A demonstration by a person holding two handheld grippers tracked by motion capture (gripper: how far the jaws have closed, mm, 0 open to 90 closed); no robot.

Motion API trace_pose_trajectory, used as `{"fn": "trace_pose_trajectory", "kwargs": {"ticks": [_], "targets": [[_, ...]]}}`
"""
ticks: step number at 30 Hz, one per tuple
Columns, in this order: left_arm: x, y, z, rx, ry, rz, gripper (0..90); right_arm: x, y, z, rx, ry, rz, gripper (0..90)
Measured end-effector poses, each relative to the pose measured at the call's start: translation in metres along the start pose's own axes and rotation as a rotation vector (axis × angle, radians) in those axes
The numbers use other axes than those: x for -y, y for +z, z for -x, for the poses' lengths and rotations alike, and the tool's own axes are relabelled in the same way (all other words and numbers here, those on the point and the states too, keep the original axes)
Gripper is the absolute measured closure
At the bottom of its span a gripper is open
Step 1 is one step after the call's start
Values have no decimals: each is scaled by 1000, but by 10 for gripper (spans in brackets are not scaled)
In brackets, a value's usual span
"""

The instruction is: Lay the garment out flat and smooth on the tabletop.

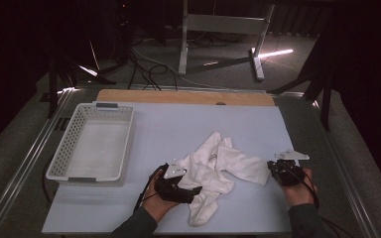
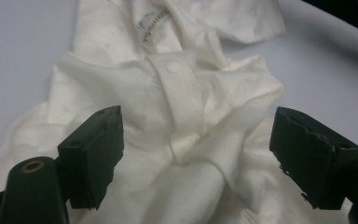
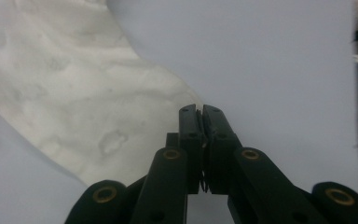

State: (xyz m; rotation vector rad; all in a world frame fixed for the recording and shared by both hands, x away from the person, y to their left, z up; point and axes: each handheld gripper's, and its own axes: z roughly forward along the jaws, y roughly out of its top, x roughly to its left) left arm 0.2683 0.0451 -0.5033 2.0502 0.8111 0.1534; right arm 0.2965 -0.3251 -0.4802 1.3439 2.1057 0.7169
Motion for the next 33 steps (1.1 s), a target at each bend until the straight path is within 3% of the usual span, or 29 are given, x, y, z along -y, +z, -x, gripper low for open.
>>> {"fn": "trace_pose_trajectory", "kwargs": {"ticks": [6,8,13,18,22,24,27,28,29,33], "targets": [[3,6,2,5,-3,-54,266,-12,0,19,52,-11,11,870],[4,8,1,33,5,-90,361,-12,1,23,64,-17,6,871],[6,13,5,87,26,-142,696,-11,4,37,94,0,-6,872],[3,15,14,156,-9,-140,773,-11,4,49,124,6,-11,872],[0,20,27,225,-34,-133,776,-13,3,56,137,20,-8,872],[-3,21,35,250,-5,-126,699,-13,2,57,144,30,-2,871],[-10,16,36,227,15,-88,479,-12,0,56,143,30,-1,871],[-16,9,29,181,15,-34,479,-12,0,56,144,26,0,871],[-18,8,26,164,13,-22,407,-12,-1,57,144,22,2,871],[-26,-2,2,69,-17,44,348,-13,-3,58,146,23,3,871]]}}
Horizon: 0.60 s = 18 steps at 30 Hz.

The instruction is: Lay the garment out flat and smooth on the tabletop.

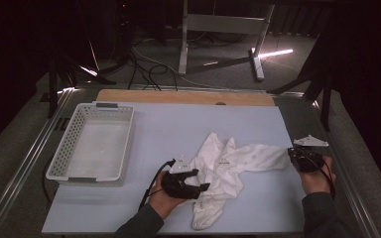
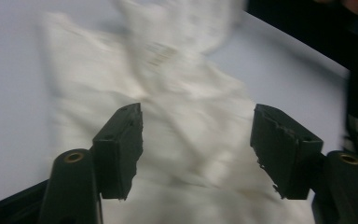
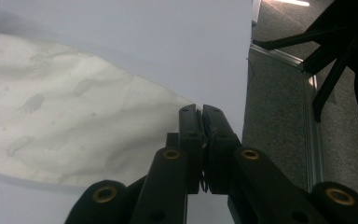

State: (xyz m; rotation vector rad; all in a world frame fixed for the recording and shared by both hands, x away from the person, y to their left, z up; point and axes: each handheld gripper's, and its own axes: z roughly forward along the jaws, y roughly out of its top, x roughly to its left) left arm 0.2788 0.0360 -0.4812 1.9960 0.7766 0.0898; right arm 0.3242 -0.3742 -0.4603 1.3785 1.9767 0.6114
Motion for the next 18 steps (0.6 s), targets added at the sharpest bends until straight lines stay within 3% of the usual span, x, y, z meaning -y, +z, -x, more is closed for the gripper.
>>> {"fn": "trace_pose_trajectory", "kwargs": {"ticks": [3,6,7,10,13,18], "targets": [[-3,-2,-16,-66,-11,21,340,-1,0,1,1,2,2,871],[-4,1,-24,-83,-26,20,339,-3,0,3,8,0,3,871],[-4,7,-32,-107,-44,15,339,-3,0,4,8,1,1,871],[-3,14,-38,-162,-54,2,336,-5,0,11,34,4,5,873],[-1,22,-46,-205,-69,-50,351,-4,2,18,55,24,10,874],[4,33,-51,-222,-96,-117,434,0,1,24,67,37,3,874]]}}
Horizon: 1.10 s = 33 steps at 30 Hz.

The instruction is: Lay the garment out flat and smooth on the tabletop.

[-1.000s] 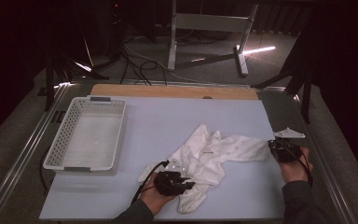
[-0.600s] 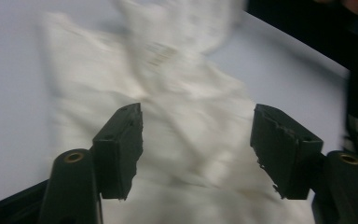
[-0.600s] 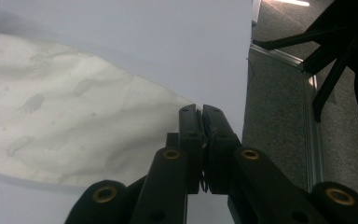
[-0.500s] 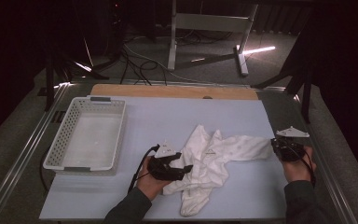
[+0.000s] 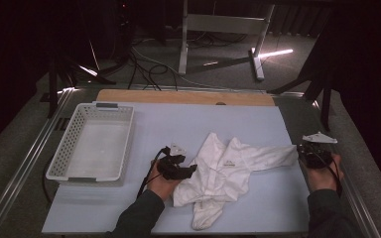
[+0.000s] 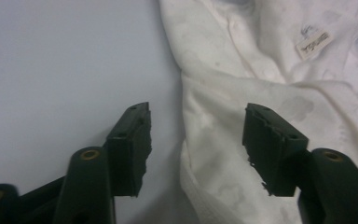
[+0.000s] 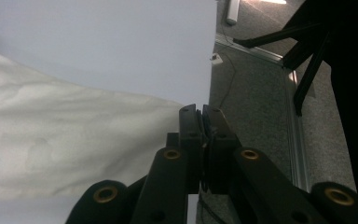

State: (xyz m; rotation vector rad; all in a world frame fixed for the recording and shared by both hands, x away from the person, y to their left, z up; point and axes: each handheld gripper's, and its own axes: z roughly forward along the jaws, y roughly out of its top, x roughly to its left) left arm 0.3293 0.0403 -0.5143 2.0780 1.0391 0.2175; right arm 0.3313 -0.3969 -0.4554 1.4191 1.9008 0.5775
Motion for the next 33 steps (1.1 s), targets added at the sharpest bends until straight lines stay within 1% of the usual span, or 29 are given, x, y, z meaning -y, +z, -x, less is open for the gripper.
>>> {"fn": "trace_pose_trajectory", "kwargs": {"ticks": [1,3,6,8,10,11,12,13,14,16,17,21,23,24,25,27,30,32,33], "targets": [[0,1,0,-4,5,-4,441,0,0,1,6,-3,7,874],[1,3,2,-27,9,-13,447,0,-1,2,20,2,18,876],[2,4,3,-21,17,-23,469,-1,-2,6,29,5,22,877],[3,6,3,-14,13,-33,506,-2,-2,7,30,6,16,877],[4,8,3,-7,-1,-33,584,-3,-2,7,31,4,15,877],[4,8,3,4,-8,-33,634,-3,-2,7,31,7,14,877],[4,8,3,4,-8,-33,691,-3,-2,7,31,7,14,877],[4,8,3,16,2,-43,691,-4,-2,6,32,7,13,877],[4,8,4,18,8,-47,760,-5,-1,5,30,-1,13,877],[5,7,5,26,34,-55,856,-7,-1,6,24,-7,14,877],[5,6,5,30,37,-50,870,-9,-1,6,25,0,18,877],[1,-6,0,16,-11,16,883,-18,-1,7,32,-7,23,877],[-1,-13,-4,-2,-21,35,884,-22,-2,8,32,-19,27,877],[-1,-13,-4,-2,-21,35,884,-22,-2,8,32,-19,27,877],[-1,-20,-7,-23,-32,54,884,-25,-1,8,39,-18,31,877],[0,-26,-11,-40,-41,71,884,-29,-1,11,42,-28,29,877],[3,-39,-17,-76,-72,102,884,-34,2,14,41,-17,26,877],[6,-44,-19,-82,-90,121,883,-35,4,14,34,-34,24,877],[7,-46,-20,-69,-103,120,883,-36,5,14,31,-38,21,876]]}}
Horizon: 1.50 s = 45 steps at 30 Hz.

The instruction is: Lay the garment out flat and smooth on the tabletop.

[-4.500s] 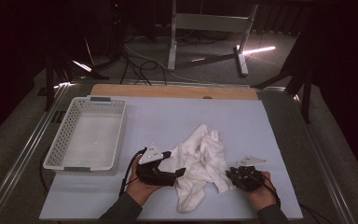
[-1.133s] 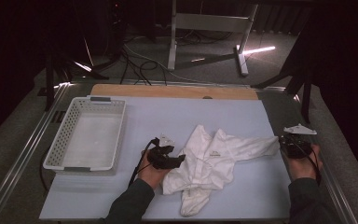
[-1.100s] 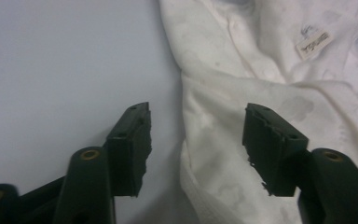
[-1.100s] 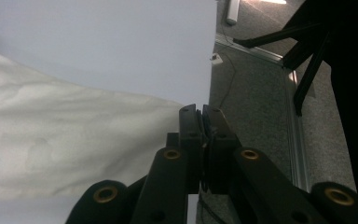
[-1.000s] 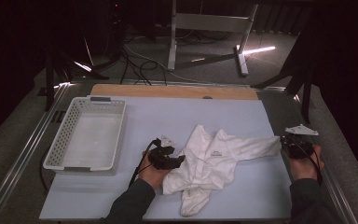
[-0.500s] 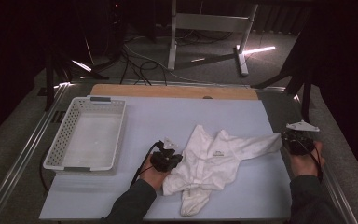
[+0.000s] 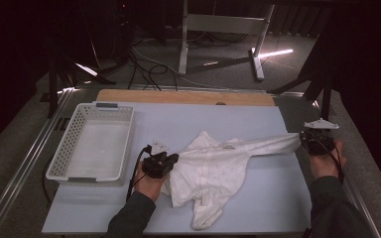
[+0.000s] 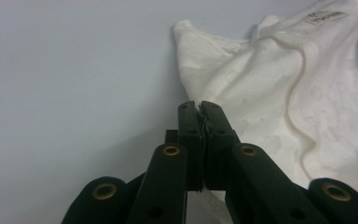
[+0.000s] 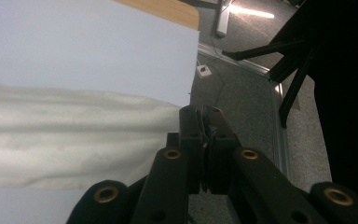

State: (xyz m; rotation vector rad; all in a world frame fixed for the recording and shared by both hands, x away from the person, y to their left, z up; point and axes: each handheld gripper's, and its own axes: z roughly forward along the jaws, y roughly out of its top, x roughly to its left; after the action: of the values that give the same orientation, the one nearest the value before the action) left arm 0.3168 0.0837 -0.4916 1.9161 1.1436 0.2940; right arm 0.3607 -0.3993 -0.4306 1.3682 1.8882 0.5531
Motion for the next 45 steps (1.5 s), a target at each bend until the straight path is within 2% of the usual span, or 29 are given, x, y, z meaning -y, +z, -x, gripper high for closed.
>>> {"fn": "trace_pose_trajectory", "kwargs": {"ticks": [2,3,4,6,7,10,13,14,15,16,17,18,21,22,25,26,27,28,29,31,33,37,42,45], "targets": [[2,0,0,33,-19,-20,878,-1,3,-2,1,-9,-8,876],[2,0,0,33,-19,-20,875,-1,3,-2,1,-9,-8,876],[5,5,6,65,-1,-48,875,-1,5,-3,3,-26,-14,876],[7,9,12,85,32,-61,834,1,10,-1,10,-30,-39,876],[8,11,14,94,38,-68,792,2,11,0,15,-26,-47,876],[7,12,18,113,58,-47,613,5,15,5,34,-4,-70,876],[5,9,19,122,65,-21,480,7,16,9,28,17,-89,862],[4,6,19,125,72,-4,439,7,16,8,11,25,-89,795],[4,6,19,125,72,-4,389,7,16,8,11,25,-89,795],[3,2,19,122,76,30,389,7,15,6,0,27,-82,676],[2,0,19,123,76,51,306,6,13,1,-16,34,-69,502],[1,-3,18,117,73,71,275,5,11,-3,-27,33,-61,427],[-2,-10,17,94,68,107,162,1,5,-18,-63,35,-36,326],[-2,-11,17,88,69,113,151,0,2,-24,-85,36,-24,306],[-5,-15,14,79,66,120,96,-1,-5,-43,-150,32,8,280],[-5,-16,14,75,67,122,79,-1,-7,-49,-159,30,13,272],[-5,-16,14,75,67,122,65,-1,-7,-49,-159,30,13,272],[-5,-18,11,84,65,125,65,-1,-9,-56,-176,27,27,271],[-5,-19,11,87,68,127,34,-1,-14,-72,-216,14,48,271],[-5,-21,9,97,73,130,14,0,-19,-86,-258,5,61,271],[-5,-23,9,103,74,132,6,0,-24,-101,-294,6,85,272],[-3,-27,8,122,79,121,4,5,-36,-131,-378,-34,112,277],[1,-34,7,146,94,105,11,20,-52,-166,-479,-99,132,292],[3,-39,7,161,88,101,33,29,-59,-182,-534,-109,140,304]]}}
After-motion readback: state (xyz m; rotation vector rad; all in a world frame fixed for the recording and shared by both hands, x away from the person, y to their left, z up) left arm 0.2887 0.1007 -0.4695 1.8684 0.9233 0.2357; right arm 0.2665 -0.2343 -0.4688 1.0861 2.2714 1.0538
